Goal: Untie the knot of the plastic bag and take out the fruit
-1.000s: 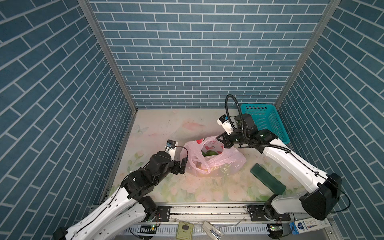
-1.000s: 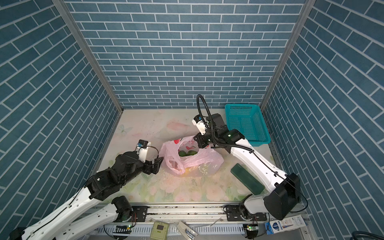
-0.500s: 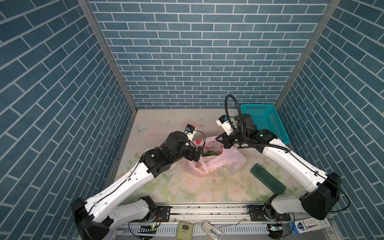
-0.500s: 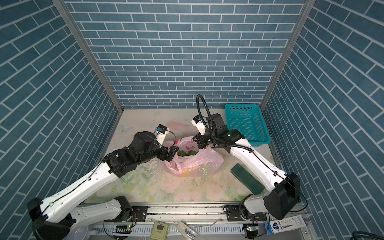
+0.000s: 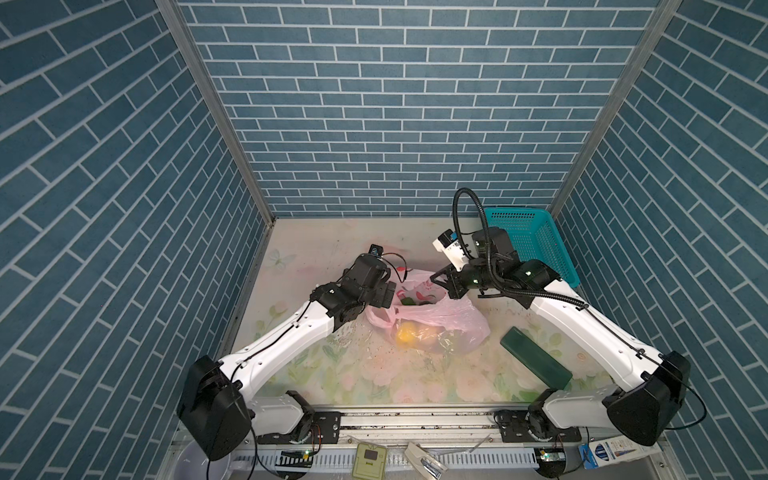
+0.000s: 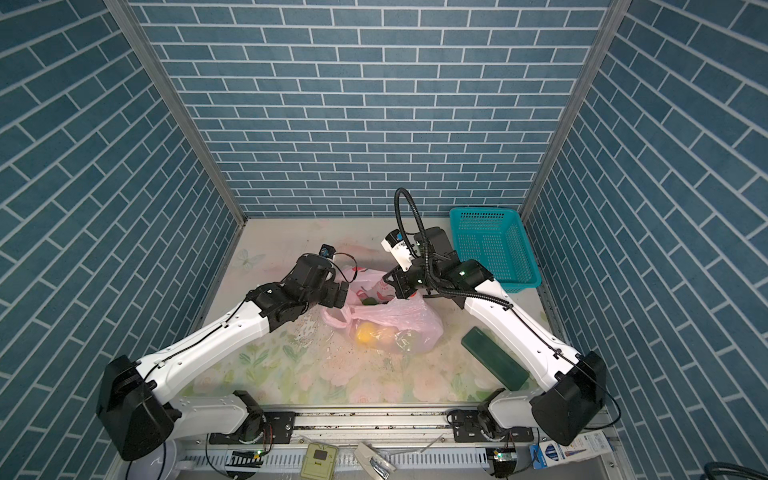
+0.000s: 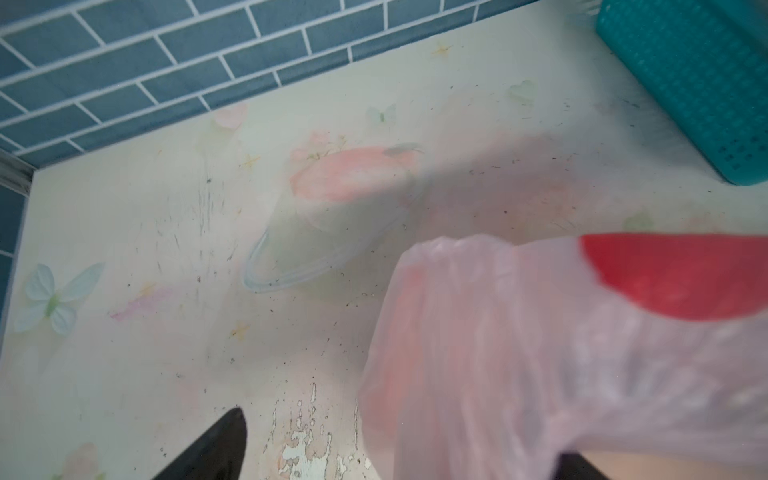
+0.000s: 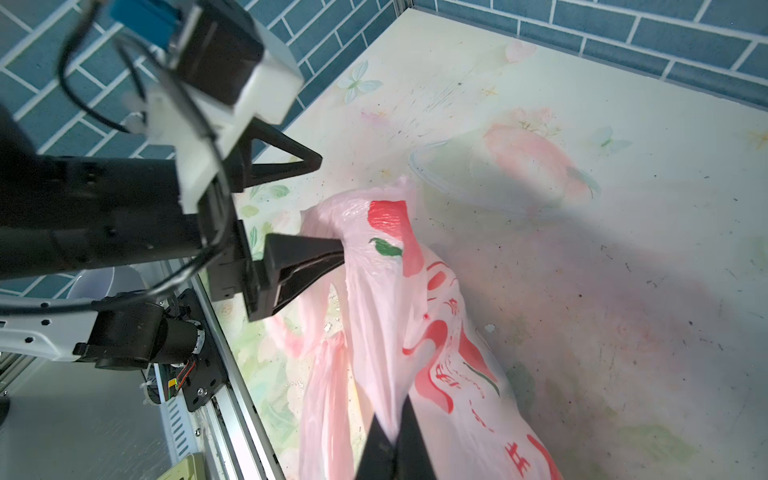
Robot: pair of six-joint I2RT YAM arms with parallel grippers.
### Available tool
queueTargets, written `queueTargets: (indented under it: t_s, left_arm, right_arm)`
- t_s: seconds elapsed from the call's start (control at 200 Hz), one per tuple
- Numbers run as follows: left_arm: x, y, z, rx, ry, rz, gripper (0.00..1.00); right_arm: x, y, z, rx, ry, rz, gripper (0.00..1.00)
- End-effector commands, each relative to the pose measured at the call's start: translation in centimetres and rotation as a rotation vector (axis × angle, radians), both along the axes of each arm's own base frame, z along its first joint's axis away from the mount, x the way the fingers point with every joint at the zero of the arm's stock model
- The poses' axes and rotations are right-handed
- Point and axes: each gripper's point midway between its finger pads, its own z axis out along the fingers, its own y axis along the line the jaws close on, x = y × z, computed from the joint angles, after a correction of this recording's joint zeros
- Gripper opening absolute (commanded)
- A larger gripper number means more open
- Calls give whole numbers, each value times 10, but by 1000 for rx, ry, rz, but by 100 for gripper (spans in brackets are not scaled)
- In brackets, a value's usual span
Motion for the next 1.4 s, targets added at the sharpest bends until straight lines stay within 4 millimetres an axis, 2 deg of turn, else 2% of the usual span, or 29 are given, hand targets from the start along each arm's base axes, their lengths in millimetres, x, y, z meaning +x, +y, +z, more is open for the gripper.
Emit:
queueTargets:
  t_s: [0.0, 0.08, 0.175, 0.23, 0.335, 0.405, 0.465, 0.56, 0.69, 0.795, 0.905, 1.08, 1.285, 1.395]
  left_arm:
    - [2, -7, -8, -41, 15, -41, 89]
    - [1, -27, 3, -124, -7, -119, 90]
    - [4, -35, 18, -173, -63, -154, 99]
    - [5, -40, 24, -187, -87, -180, 100]
    - [12, -46, 19, -162, -68, -194, 98]
    - [19, -39, 5, -88, -21, -145, 87]
    - [25, -30, -6, -29, 9, -95, 74]
    - [28, -21, -15, 9, 21, -53, 46]
    - [26, -16, -4, 7, 12, -46, 12]
    - [16, -11, 11, 10, 18, -57, 0]
    - [-1, -3, 25, 3, 39, -70, 0]
    - [-33, 10, 44, -43, 74, -77, 0]
    - [-66, 9, 58, -185, 130, -99, 0]
    - [-83, 4, 58, -275, 172, -103, 0]
  right_arm:
    - [-1, 3, 36, 61, -98, 44, 0]
    - [-1, 5, 36, 61, -98, 55, 0]
    - [-1, 7, 36, 67, -99, 65, 0]
    - [-1, 8, 35, 67, -97, 67, 0]
    - [-1, 9, 34, 68, -93, 75, 0]
    - [-1, 9, 34, 67, -96, 76, 0]
    - [-1, 8, 34, 65, -99, 74, 0]
    - [-1, 6, 33, 60, -107, 69, 0]
    - [4, 0, 28, 43, -113, 52, 0]
    - [13, -7, 19, 22, -116, 31, 0]
    - [31, -12, 10, 5, -117, 0, 0]
    - [68, -7, 10, -3, -150, -30, 0]
    - [110, 11, 18, -39, -204, -25, 0]
    - [128, 19, 17, -63, -216, -24, 0]
